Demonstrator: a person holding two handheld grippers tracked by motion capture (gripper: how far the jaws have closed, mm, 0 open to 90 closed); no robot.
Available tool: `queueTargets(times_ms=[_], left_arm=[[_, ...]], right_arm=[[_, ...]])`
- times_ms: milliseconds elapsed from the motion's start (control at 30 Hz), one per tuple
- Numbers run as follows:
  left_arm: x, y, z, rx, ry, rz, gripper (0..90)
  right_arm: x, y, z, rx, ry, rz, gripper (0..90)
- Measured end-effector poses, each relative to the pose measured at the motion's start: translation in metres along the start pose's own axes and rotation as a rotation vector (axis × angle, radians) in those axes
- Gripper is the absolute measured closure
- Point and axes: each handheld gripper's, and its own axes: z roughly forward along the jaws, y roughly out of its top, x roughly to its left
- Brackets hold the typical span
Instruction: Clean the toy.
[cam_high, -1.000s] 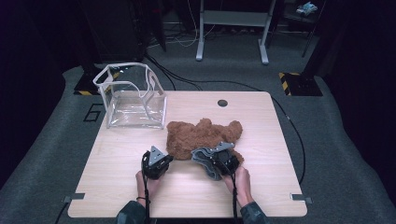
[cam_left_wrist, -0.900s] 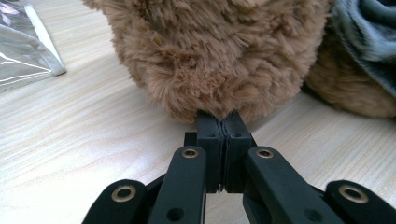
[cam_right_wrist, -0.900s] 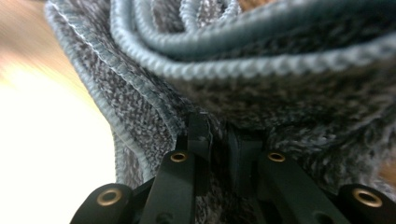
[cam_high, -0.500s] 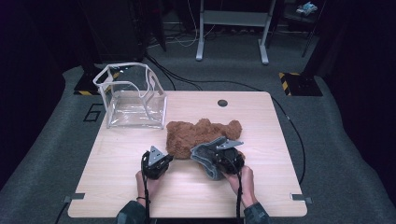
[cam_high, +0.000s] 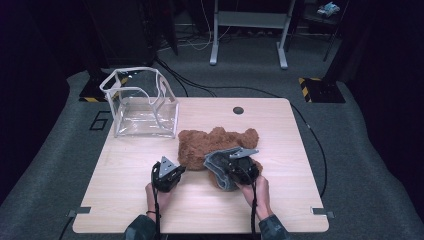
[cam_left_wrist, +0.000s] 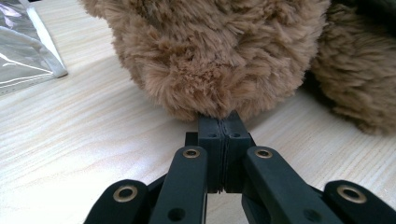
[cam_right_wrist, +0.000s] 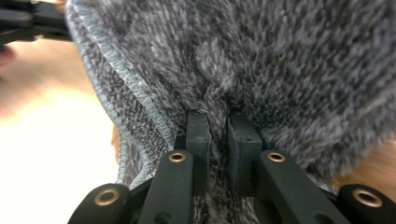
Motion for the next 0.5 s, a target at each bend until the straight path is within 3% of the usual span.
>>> queueTargets(times_ms=[100,267,367,500], left_arm=[[0.0,0.0,0.0,0.002,0.0,-0.001,89.1],[0.0,0.0,0.0,0.003,0.0,-0.001,89.1],[0.0,0.0,0.0,0.002,-0.001,-0.001,89.0],[0.0,0.0,0.0,0.001,0.001,0.0,89.1]], right_arm=[[-0.006,-0.012,0.001,0.066,-0.052,0.007,81.1],[-0.022,-0.035,-0.017,0.087,-0.066,0.053,81.0],[-0.029,-0.039,-0.036,0.051,-0.083,0.066,81.0],[-0.044,-0.026,-0.066,-0.047,-0.153,0.094,81.0]])
